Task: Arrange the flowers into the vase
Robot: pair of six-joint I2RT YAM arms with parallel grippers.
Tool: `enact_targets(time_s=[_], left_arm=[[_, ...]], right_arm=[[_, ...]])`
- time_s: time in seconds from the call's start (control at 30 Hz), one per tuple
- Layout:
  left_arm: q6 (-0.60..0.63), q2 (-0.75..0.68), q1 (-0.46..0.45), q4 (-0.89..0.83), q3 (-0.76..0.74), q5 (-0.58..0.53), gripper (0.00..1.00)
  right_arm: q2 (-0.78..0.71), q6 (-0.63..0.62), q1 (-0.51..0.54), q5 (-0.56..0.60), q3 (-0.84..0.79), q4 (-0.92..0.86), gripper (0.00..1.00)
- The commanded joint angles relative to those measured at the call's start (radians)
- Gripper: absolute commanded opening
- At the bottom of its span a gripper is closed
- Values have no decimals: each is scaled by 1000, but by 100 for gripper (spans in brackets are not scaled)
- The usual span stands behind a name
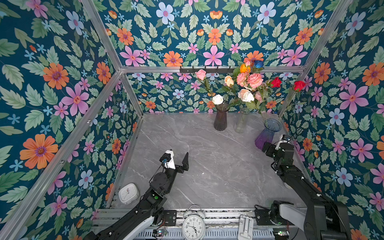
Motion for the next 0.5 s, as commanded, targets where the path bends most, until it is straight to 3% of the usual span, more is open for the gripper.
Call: enact_targets(time_s=[0.0, 0.47], left_arm=[[-11, -17, 0, -5, -2, 4, 97], [-17, -40, 0, -29, -2, 2, 97]], right_arm=[[50, -26, -1, -16, 33, 66, 99], [299, -80, -9, -12, 188, 166, 98]])
